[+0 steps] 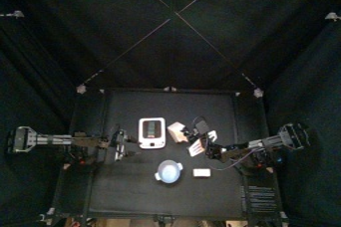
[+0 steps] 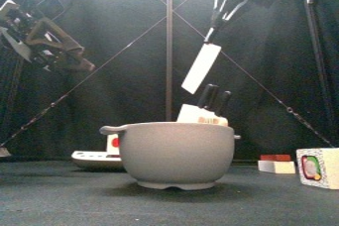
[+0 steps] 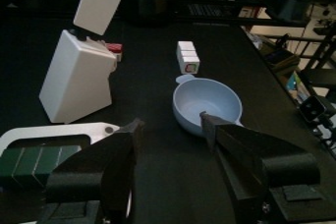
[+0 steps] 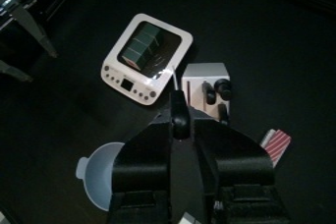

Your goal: Grab cleaver with other hand

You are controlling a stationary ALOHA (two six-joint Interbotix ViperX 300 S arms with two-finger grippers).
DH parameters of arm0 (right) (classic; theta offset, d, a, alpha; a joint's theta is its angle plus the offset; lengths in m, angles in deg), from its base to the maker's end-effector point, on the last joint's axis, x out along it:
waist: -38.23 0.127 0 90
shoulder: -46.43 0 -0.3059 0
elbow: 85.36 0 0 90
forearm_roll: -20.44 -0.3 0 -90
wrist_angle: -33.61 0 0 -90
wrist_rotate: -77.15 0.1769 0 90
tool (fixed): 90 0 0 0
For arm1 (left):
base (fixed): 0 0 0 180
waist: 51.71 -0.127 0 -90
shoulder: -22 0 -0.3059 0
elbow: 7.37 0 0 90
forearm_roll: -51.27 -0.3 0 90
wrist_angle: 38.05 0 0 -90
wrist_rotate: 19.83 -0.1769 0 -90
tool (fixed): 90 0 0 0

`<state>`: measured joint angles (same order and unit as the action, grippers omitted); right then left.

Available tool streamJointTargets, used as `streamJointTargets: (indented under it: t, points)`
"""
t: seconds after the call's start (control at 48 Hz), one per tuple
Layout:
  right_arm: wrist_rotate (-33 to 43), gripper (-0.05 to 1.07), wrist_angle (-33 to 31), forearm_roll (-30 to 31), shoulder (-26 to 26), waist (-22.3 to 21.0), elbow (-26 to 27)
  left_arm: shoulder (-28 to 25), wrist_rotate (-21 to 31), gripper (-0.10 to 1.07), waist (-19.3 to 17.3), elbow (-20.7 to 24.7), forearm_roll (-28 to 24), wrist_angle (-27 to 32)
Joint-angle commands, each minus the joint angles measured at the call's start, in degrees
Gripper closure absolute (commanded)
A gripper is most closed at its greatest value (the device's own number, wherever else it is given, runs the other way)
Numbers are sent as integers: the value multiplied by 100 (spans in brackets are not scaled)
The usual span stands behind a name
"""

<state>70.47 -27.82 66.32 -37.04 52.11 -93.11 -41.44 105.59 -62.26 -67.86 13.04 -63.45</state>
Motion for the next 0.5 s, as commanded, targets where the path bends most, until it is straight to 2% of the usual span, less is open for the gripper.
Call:
streamJointTargets:
  t: [0.0,0.125,0.292,0.479]
  points:
    - [-26,58,413,185,185,18,18,9,0,10,-18,88,44,-35]
    - [44,58,1239,615,325,9,-158,149,0,10,-35,123,88,-97]
    - [220,58,2760,1327,492,-44,-589,378,-9,10,-44,167,290,-387]
    - [765,58,4078,2180,571,-475,-976,439,-35,10,-132,132,694,-1292]
